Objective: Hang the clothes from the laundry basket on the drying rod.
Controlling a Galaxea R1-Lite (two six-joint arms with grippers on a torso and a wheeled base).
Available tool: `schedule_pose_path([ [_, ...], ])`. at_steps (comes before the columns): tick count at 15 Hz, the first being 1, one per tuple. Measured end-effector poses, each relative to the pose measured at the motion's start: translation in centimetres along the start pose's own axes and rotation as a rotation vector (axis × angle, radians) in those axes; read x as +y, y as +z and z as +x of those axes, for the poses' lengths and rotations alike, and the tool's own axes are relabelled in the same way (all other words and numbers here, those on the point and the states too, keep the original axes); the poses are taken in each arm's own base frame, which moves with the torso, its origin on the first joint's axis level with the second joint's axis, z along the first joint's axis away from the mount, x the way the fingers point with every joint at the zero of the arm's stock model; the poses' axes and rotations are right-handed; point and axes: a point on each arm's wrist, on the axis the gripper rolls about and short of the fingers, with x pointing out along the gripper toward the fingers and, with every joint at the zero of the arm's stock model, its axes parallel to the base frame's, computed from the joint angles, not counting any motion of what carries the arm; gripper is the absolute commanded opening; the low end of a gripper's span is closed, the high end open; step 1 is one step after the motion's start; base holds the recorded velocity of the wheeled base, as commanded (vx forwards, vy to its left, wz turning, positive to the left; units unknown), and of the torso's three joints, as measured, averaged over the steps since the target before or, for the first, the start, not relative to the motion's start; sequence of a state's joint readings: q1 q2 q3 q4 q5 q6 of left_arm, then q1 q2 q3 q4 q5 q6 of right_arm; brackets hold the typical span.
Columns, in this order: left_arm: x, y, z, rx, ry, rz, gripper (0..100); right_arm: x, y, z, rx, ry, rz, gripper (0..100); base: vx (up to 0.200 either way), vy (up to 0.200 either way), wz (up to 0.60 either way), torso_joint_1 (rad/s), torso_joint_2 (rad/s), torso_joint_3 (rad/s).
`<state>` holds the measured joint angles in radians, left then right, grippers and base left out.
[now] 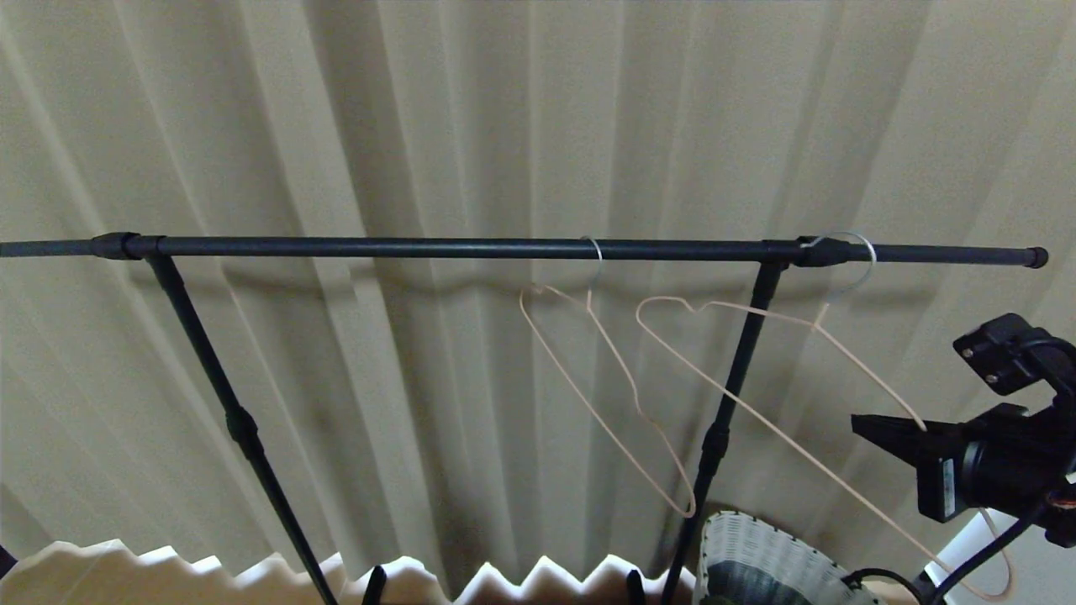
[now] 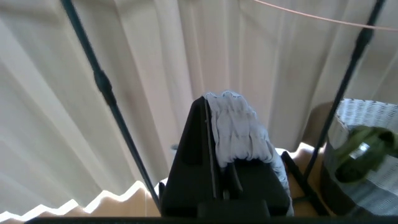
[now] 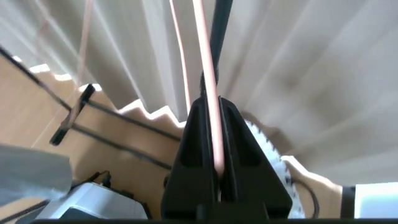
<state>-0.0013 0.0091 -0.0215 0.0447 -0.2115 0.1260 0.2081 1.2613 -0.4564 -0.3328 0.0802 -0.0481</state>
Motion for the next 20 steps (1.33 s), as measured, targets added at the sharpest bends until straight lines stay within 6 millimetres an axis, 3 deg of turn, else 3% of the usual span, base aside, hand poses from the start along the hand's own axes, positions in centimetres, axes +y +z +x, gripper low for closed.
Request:
schedule_pose_path([
  [7,0.0,0.0,0.0,0.000,-0.001,0.000,0,0.4,-2.7,-2.8,-0.016,-0.003,0.012,0,-0.200,0.000,0.00,-0.002,0.00,0.005],
  [11,0.0,0.0,0.0,0.000,-0.001,0.000,0,0.4,-2.8,-3.5,-0.053,-0.002,0.048,0,0.000,0.000,0.00,0.000,0.00,0.000],
  [20,0.0,0.0,0.0,0.000,-0.001,0.000,0,0.5,-2.8,-3.7,-0.072,0.006,0.054,0,0.000,0.200,0.00,0.006,0.00,0.004],
])
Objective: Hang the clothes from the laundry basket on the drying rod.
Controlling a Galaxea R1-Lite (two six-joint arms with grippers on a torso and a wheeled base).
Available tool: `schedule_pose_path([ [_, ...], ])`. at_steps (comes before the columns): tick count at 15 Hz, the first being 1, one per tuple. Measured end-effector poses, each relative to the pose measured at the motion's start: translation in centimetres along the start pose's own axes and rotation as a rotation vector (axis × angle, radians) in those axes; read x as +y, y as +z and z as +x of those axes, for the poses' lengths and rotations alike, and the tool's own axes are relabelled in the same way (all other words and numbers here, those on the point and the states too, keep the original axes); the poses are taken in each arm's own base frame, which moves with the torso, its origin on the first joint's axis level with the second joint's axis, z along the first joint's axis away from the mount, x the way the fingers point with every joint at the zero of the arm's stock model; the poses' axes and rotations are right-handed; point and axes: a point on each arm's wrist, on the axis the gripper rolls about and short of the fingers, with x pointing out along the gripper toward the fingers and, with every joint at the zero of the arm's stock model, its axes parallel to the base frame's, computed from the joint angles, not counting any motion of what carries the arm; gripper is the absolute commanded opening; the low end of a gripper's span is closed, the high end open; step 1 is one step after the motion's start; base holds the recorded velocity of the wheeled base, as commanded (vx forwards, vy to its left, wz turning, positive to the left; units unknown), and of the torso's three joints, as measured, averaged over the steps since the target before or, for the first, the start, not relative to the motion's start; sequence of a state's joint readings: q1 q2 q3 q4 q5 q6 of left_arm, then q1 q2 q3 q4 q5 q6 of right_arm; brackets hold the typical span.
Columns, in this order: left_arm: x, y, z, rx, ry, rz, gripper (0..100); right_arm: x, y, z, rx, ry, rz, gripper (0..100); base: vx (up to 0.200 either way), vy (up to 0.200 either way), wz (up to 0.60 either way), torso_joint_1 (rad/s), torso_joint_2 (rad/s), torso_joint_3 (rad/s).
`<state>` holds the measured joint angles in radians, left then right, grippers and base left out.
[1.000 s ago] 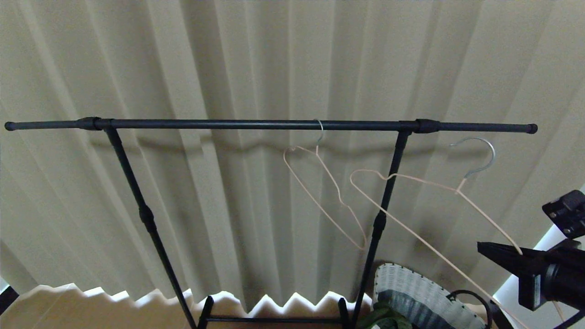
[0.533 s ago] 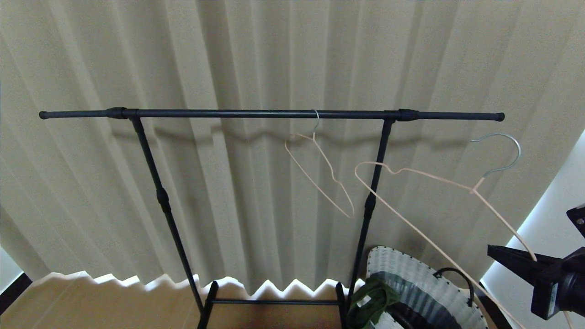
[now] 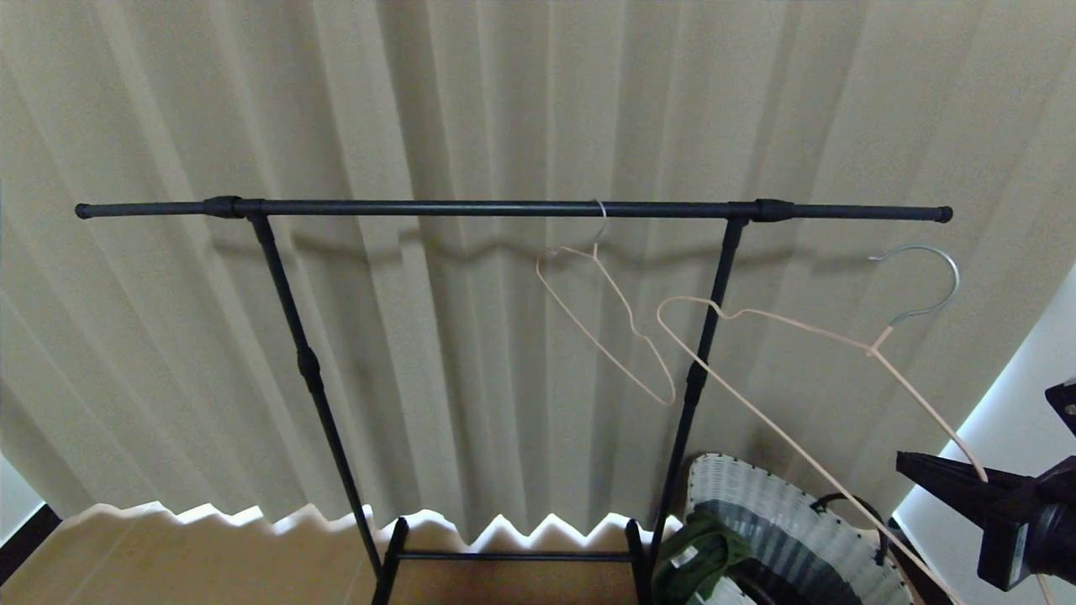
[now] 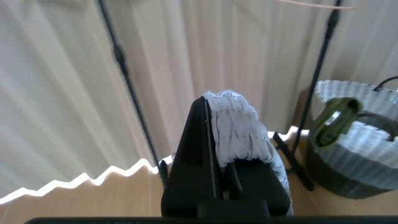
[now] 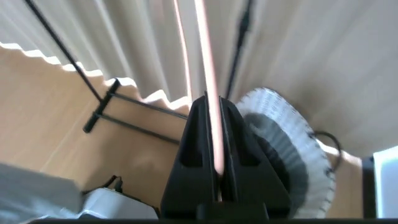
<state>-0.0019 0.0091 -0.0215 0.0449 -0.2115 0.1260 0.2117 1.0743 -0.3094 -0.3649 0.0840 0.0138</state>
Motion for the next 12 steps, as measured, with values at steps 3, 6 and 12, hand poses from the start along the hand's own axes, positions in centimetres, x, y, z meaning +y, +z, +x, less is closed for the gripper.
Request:
schedule_pose_path([
  [3,0.00,0.00,0.00,0.000,0.000,0.000,0,0.03,0.08,0.00,-0.006,0.003,-0.001,0,0.000,0.200,0.00,0.002,0.00,0.004],
  [6,0.00,0.00,0.00,0.000,0.000,0.000,0,0.06,0.10,0.00,-0.006,0.011,-0.002,0,0.000,0.133,0.00,0.000,0.01,0.003],
  [12,0.00,0.02,0.00,-0.001,0.002,0.000,0,0.14,-0.35,0.02,0.014,0.021,-0.012,0,0.000,0.000,0.00,0.000,0.00,0.000],
])
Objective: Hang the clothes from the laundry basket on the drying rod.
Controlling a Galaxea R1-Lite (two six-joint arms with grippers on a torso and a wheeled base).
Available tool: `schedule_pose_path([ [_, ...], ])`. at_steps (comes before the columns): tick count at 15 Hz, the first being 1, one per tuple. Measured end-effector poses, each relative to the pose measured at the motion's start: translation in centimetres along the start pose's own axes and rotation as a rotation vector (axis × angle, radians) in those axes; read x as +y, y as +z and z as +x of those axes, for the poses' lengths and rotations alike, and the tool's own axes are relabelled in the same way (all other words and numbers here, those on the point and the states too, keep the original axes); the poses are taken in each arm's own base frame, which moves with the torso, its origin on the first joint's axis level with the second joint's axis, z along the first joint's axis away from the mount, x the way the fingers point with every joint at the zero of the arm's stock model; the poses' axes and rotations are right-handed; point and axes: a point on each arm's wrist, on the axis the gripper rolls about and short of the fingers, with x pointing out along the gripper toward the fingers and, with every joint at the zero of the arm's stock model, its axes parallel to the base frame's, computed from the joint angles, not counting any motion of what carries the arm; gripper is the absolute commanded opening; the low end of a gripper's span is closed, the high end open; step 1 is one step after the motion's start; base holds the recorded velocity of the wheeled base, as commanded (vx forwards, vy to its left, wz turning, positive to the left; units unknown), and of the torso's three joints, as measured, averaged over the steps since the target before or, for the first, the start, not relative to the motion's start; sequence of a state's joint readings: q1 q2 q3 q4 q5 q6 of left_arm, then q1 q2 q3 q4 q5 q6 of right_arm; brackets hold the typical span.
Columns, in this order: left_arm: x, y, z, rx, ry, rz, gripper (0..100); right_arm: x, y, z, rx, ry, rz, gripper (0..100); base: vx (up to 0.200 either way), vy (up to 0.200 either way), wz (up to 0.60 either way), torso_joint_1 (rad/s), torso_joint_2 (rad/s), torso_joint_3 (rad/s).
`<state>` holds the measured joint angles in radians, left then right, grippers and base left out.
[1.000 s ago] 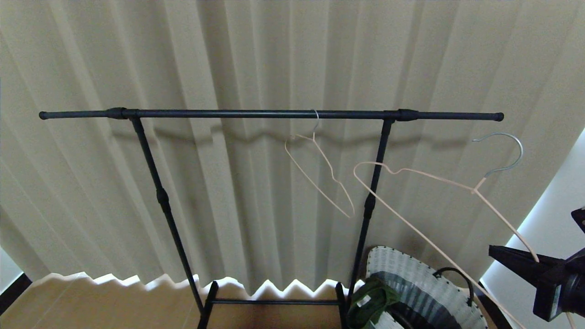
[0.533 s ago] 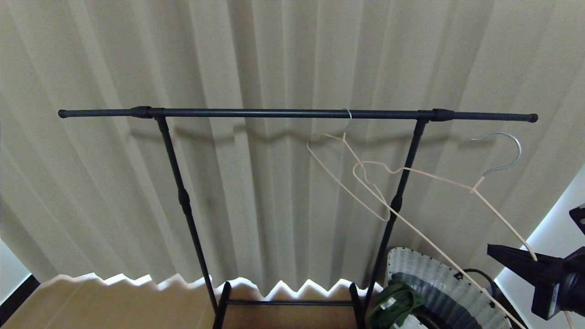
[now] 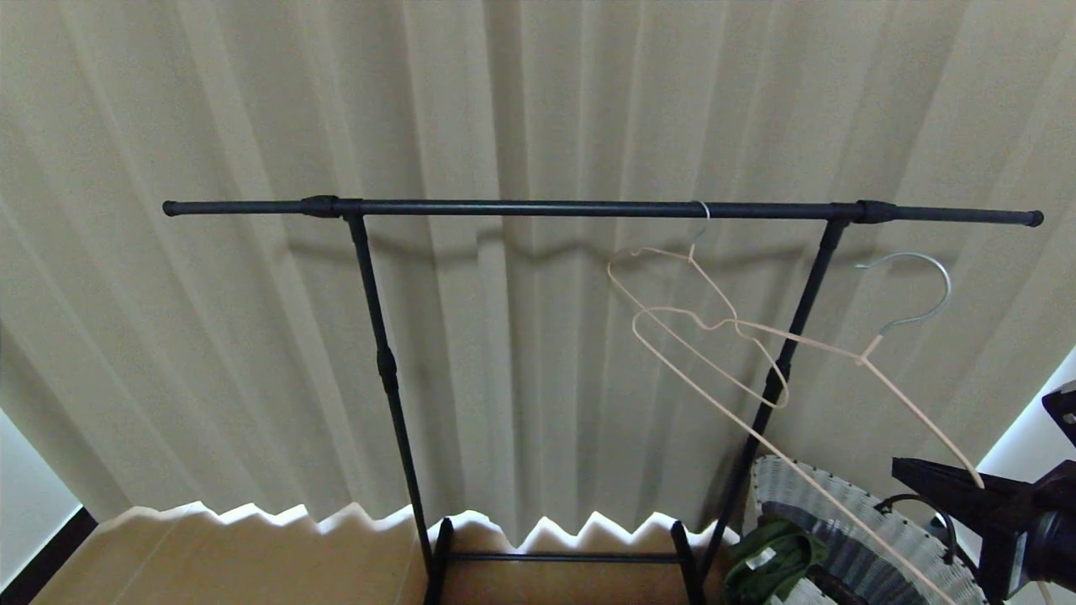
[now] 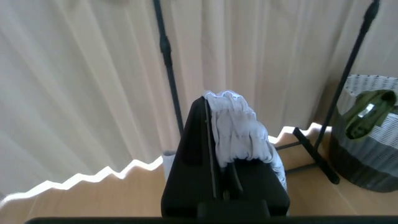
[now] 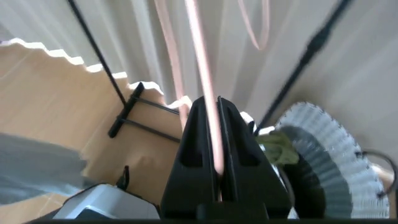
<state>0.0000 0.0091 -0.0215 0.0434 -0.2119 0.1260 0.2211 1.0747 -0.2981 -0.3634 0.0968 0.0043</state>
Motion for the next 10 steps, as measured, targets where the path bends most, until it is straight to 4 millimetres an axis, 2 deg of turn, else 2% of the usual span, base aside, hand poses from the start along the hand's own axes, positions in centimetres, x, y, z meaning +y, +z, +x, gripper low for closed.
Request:
schedule_pose_path([
  [3,0.0,0.0,0.0,0.007,-0.005,0.010,0,0.9,-0.1,0.1,0.008,0.065,-0.025,0,0.000,0.000,0.00,0.000,0.00,0.000],
  [5,0.0,0.6,-0.2,-0.001,-0.004,0.020,0,1.8,-0.1,0.1,0.010,0.132,-0.054,0,0.000,0.000,0.00,0.000,0.00,0.000],
  [7,0.3,2.5,-0.2,-0.003,-0.005,0.022,0,2.5,0.1,0.2,0.004,0.177,-0.073,0,0.000,0.000,0.00,0.000,0.00,0.000],
  [10,1.1,7.2,0.9,0.029,-0.011,0.017,0,3.1,0.5,0.2,-0.005,0.219,-0.088,0,0.000,0.000,0.00,0.000,0.00,0.000],
])
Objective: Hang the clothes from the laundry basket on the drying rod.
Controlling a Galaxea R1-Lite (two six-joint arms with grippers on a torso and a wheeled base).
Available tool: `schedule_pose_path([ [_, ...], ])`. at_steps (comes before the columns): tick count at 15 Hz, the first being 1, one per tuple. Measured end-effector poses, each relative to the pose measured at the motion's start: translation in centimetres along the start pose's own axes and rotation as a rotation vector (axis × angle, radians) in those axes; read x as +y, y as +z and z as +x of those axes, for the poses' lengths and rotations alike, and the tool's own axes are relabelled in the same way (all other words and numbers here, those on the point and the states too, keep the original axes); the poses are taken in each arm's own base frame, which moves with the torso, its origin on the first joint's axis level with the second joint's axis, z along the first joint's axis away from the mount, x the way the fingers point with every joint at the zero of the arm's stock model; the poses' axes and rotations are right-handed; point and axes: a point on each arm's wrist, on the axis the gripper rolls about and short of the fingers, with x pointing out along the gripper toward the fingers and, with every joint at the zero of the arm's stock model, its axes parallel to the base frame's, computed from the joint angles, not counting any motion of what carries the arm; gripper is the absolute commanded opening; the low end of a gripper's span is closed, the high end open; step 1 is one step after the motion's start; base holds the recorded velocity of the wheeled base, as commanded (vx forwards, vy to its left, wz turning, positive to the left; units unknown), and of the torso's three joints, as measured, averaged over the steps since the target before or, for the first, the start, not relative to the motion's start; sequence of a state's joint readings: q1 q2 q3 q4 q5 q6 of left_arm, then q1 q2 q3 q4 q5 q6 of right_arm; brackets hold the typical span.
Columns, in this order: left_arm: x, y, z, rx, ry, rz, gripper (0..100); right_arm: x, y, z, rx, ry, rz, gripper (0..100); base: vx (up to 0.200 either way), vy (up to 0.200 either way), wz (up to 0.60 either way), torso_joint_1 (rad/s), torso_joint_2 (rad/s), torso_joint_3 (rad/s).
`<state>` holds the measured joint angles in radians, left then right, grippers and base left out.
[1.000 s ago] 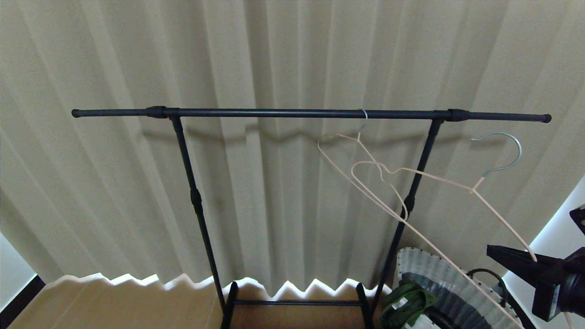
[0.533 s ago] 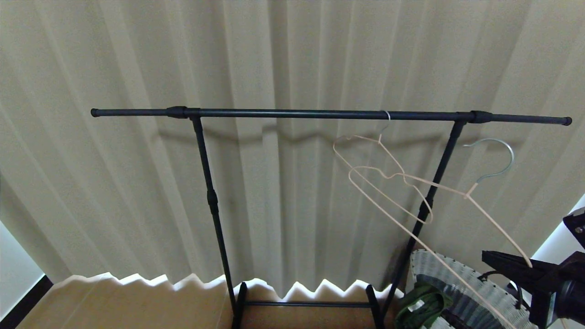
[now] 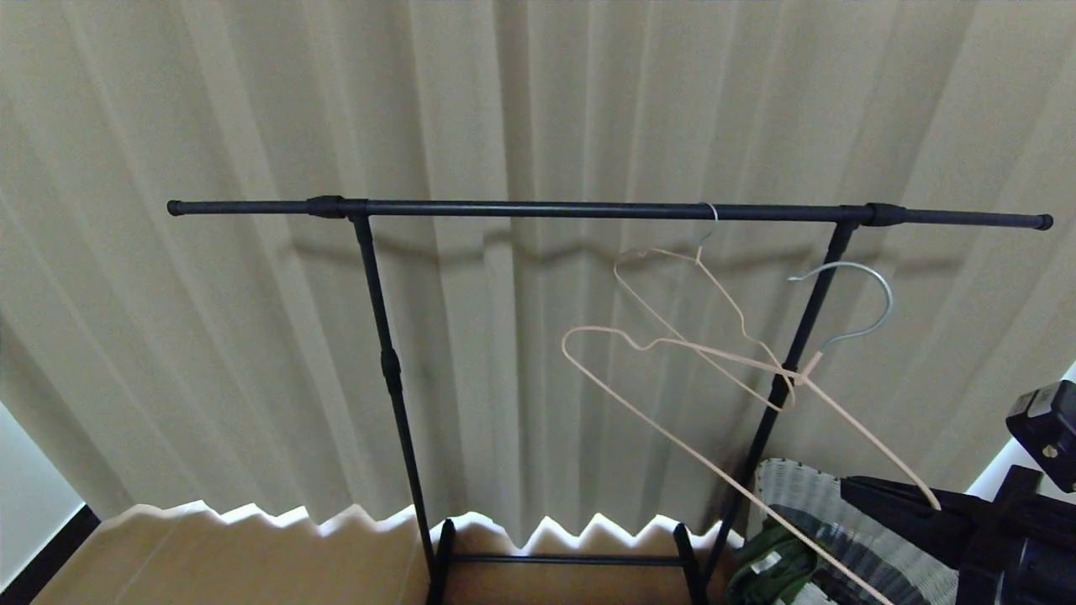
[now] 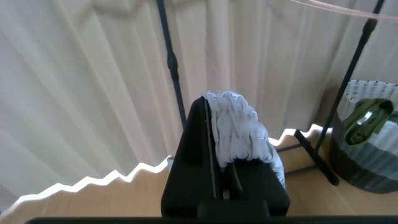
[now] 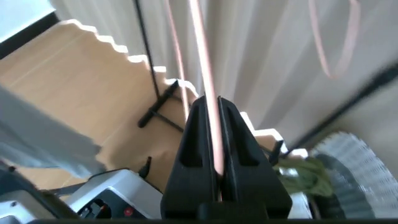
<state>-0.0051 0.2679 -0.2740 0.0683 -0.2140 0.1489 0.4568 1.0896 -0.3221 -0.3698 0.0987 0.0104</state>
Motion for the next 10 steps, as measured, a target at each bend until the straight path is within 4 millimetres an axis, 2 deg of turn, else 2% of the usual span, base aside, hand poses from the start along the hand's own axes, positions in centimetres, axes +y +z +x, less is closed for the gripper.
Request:
schedule_pose_path([
  [2,1.0,3.8,2.2,0.058,-0.008,-0.012,0,0.6,0.4,0.3,0.001,0.039,0.007,0,0.000,0.000,0.00,0.000,0.00,0.000],
  [5,3.0,8.7,7.7,0.164,0.015,-0.028,0,1.1,1.3,1.1,0.002,0.078,0.041,0,0.000,0.000,0.00,0.000,0.00,0.000],
  [8,3.9,11.3,14.5,0.278,0.095,-0.013,0,1.5,2.0,2.0,-0.006,0.135,0.059,0,0.000,0.000,0.00,0.000,0.00,0.000],
  [10,3.0,12.1,18.6,0.323,0.126,0.008,0,2.1,2.3,2.6,-0.020,0.181,0.060,0,0.000,0.000,0.00,0.000,0.00,0.000],
])
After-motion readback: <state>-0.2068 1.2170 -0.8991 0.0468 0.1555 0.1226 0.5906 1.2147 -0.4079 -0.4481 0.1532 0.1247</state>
